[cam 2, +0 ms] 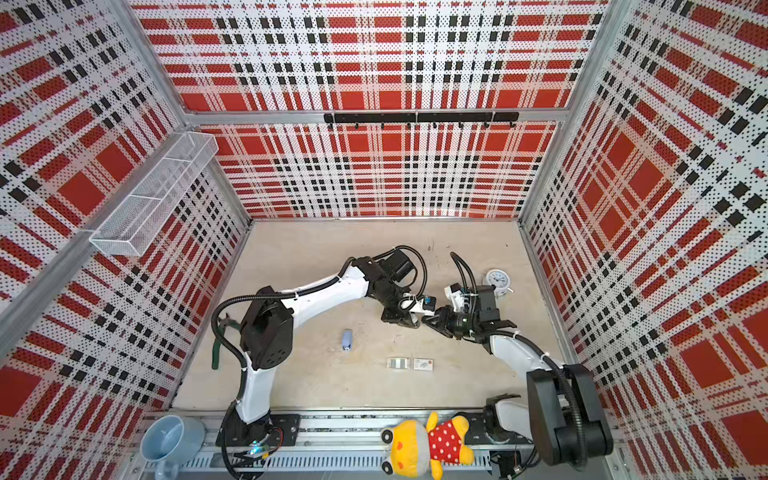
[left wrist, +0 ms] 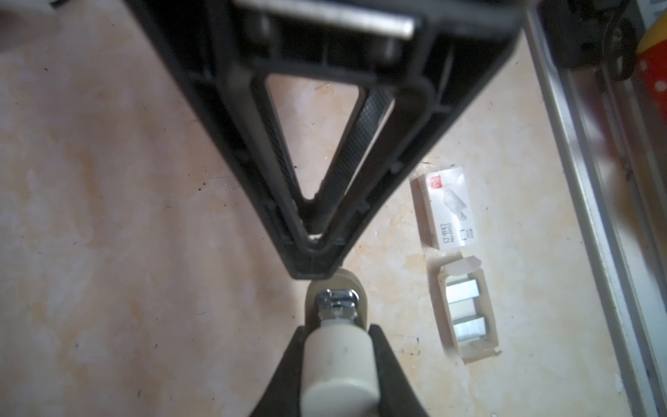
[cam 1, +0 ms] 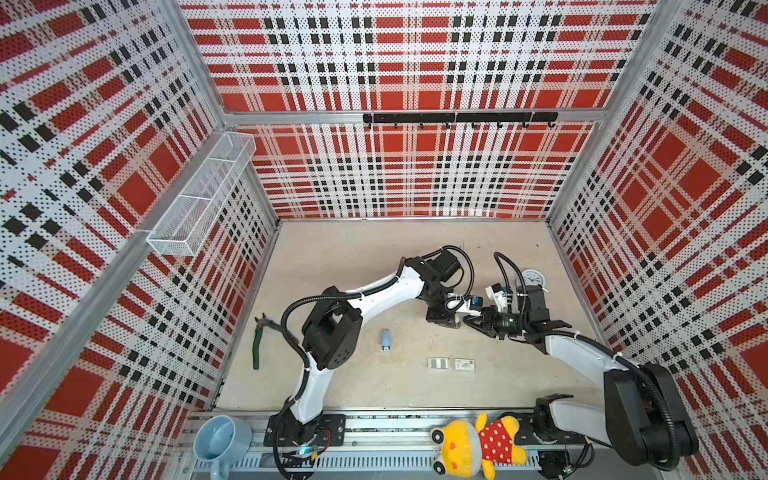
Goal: Load the staples into the stapler
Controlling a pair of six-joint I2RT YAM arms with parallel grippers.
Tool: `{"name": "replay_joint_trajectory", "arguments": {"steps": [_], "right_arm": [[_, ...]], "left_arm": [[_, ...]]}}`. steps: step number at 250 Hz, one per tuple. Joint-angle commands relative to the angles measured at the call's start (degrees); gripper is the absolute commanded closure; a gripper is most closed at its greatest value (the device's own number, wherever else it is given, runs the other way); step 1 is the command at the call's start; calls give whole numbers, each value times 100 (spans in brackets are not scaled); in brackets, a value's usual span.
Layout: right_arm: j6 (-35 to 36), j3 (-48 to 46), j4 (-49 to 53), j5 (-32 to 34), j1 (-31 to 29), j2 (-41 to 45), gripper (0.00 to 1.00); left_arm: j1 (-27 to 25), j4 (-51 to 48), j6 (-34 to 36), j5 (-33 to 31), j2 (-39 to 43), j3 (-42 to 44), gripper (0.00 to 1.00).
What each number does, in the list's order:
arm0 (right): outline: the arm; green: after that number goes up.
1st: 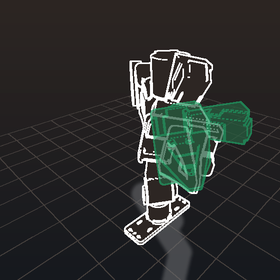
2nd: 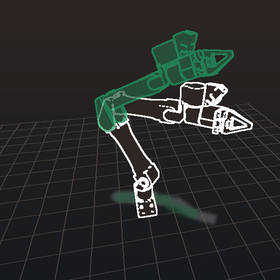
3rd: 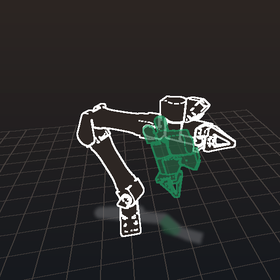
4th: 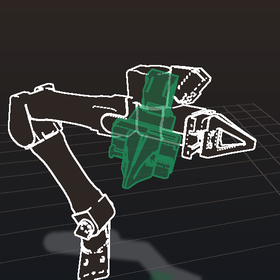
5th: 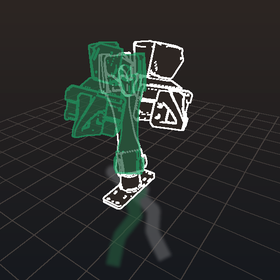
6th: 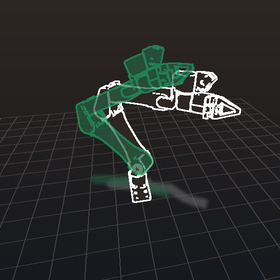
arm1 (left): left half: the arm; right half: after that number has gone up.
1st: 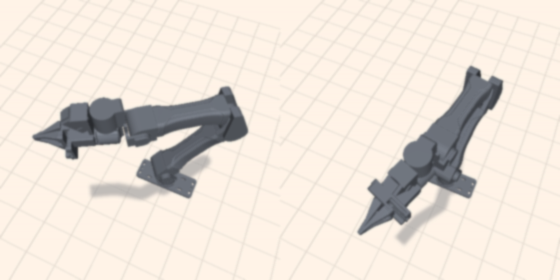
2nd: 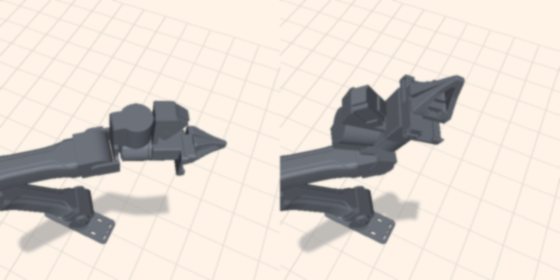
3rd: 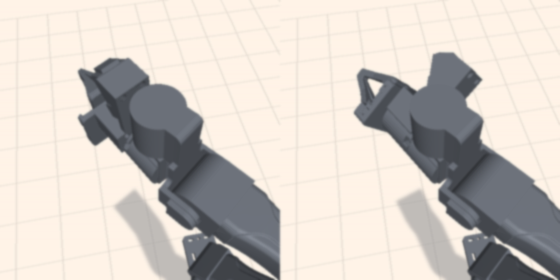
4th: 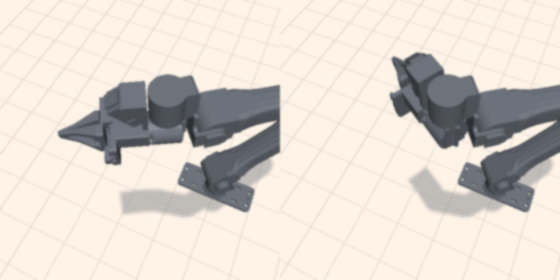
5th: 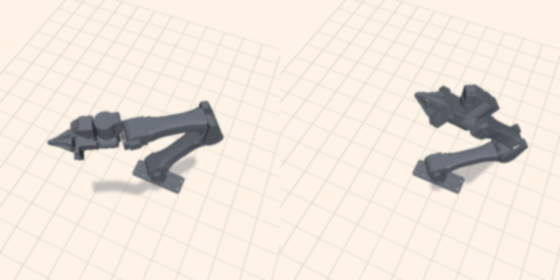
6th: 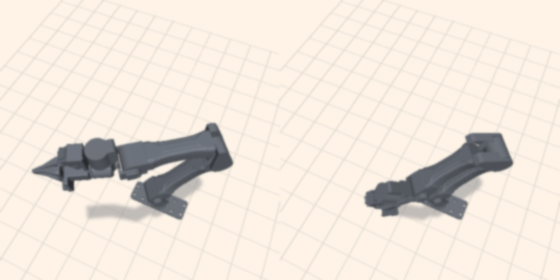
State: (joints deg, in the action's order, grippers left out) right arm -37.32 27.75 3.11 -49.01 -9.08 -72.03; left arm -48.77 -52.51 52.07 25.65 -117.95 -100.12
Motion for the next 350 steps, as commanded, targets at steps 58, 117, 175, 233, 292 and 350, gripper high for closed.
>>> {"name": "replay_joint_trajectory", "arguments": {"steps": [58, 117, 175, 233, 292, 350], "right_arm": [[-194, -256, -707, -308, -67, -109, 76], [-405, -481, -1164, -464, -85, -222, 81], [-728, -669, -1787, -434, -102, -206, 81], [-1199, -820, -2543, -391, -267, -205, 81], [-1512, -911, -3047, -285, -340, -101, 81], [-1183, -910, -2345, 74, -349, 167, 76]], "left_arm": [[-18, -82, -285, 417, 322, -264, 84], [42, 7, -554, 575, 338, -415, 86], [85, 205, -923, 818, 426, -515, 86], [79, 527, -1415, 1091, 471, -588, 86], [-8, 811, -1700, 1141, 493, -503, 86], [8, 953, -1776, 1109, 566, -280, 86]]}}
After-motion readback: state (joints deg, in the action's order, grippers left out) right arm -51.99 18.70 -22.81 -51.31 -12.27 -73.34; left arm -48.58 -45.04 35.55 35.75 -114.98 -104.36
